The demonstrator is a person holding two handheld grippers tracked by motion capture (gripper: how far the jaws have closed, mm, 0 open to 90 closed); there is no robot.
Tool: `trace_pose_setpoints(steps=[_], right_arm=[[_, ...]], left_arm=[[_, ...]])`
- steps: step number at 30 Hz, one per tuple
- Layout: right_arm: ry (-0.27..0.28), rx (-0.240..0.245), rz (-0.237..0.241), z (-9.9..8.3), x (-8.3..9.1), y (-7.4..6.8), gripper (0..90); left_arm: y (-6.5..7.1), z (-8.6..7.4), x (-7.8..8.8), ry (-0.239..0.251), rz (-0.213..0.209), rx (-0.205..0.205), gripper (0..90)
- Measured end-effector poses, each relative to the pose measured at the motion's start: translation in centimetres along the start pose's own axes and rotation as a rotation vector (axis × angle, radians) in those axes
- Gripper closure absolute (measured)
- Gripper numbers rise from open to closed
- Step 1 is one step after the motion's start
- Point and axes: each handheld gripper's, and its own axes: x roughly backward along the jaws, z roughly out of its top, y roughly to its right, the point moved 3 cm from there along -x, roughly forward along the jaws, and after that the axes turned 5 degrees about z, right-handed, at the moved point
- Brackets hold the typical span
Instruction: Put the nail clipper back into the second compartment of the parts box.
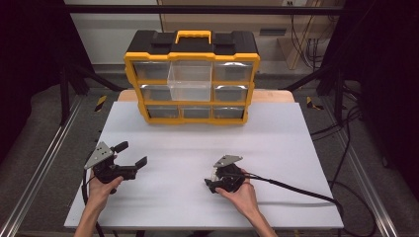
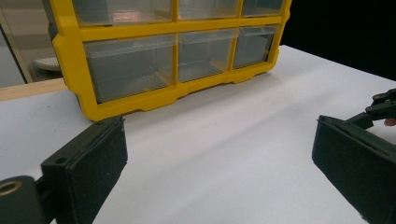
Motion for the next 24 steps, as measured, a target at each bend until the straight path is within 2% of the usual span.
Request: trace_pose_setpoints(steps=[5, 13, 16, 24], right_arm=[[-0.003, -0.001, -0.007, 0.03, -0.02, -0.08, 35.2], [-0.013, -0.004, -0.010, 0.01, 0.18, -0.10, 43.3], [-0.023, 0.014, -0.023, 0.01, 0.34, 0.06, 51.1], [-0.025, 0.025, -0.032, 0.01, 0.47, 0.17, 62.8]], left_arm=[[0.02, 0.00, 0.00, 0.000, 0.000, -0.001, 3.4], [0.02, 0.02, 0.06, 0.001, 0.001, -0.001, 3.5], [0.03, 0.01, 0.04, 0.000, 0.001, -0.002, 3.5], [0.04, 0.01, 0.04, 0.002, 0.000, -0.003, 3.5]])
